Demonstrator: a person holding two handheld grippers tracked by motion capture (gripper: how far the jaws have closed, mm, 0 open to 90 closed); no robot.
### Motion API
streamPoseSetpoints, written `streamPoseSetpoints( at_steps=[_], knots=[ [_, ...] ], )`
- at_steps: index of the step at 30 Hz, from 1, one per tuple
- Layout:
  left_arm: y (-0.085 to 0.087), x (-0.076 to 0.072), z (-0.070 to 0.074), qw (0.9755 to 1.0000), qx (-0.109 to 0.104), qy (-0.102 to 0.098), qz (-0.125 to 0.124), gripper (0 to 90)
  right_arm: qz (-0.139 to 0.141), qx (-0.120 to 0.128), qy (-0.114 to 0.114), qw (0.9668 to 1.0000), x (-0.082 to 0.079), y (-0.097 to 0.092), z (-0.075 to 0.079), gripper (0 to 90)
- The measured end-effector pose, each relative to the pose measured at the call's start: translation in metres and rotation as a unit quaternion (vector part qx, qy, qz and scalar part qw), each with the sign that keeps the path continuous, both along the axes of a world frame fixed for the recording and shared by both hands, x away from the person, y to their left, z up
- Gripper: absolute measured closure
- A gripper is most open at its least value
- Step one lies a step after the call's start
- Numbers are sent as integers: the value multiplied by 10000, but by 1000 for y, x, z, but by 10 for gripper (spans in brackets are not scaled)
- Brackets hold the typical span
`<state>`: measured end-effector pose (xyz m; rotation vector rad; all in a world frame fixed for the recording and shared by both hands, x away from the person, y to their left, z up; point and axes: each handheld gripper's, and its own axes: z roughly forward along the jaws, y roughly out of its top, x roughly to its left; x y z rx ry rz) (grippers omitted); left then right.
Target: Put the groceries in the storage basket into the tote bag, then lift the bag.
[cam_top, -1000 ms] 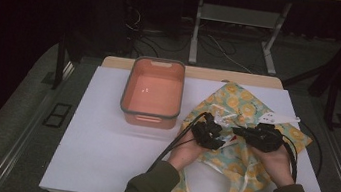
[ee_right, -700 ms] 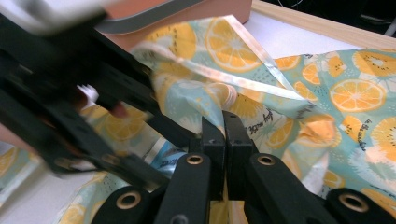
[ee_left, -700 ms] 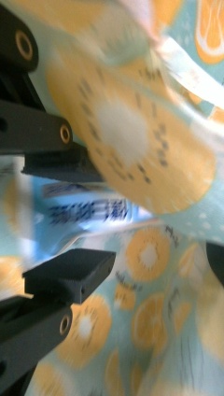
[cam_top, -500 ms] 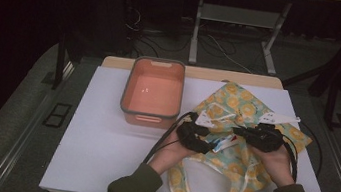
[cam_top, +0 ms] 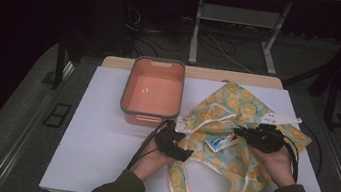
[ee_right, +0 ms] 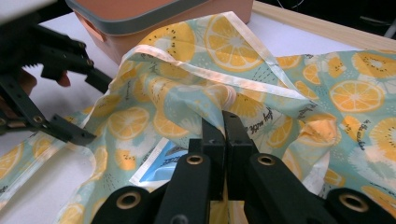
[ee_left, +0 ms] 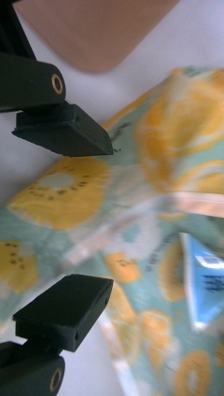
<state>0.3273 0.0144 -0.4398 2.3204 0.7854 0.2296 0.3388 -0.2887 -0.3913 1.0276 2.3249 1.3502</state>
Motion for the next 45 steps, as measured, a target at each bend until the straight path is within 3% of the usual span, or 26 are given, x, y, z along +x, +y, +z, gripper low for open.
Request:
streamPoseSetpoints(
  at_steps=[3,4,6,9,11,13,19,22,26,31,35,38,42,45],
  knots=[
    [6,-2,-3,9997,-76,233,-79,260,-14,17,-5,10000,0,-2,1,888],
    [8,-3,-4,9996,-134,214,-101,256,-15,19,-12,10000,0,-3,1,888],
    [10,-6,-3,9997,-55,138,-184,319,-17,18,-16,10000,-1,-4,1,888],
    [10,-9,-2,9997,52,16,-242,532,-18,13,-17,10000,-1,-3,1,888],
    [11,-7,-2,9990,-125,218,-382,772,-8,7,-26,10000,-1,-2,1,888],
    [12,-7,-2,9982,-188,292,-489,886,-7,0,-28,10000,-1,-2,1,888],
    [25,-1,5,9949,-821,482,-344,893,91,-33,-5,10000,-7,1,1,888],
    [31,0,7,9939,-950,495,-259,893,274,-177,33,9995,-19,5,-1,886],
    [34,1,8,9935,-991,521,-219,893,652,-421,218,9967,-37,15,-7,838],
    [37,3,7,9932,-992,580,-196,893,1171,-750,566,9887,-56,28,-24,700],
    [38,3,6,9925,-1032,629,-152,893,1378,-654,582,9866,-71,27,-23,621],
    [37,3,6,9925,-1031,646,-145,893,1600,-618,622,9832,-86,28,-21,562],
    [38,3,6,9923,-1038,672,-122,893,1643,-1014,794,9780,-100,32,-36,500],
    [39,4,6,9920,-1060,673,-114,893,1522,-1172,913,9771,-104,34,-47,412]
  ],
)
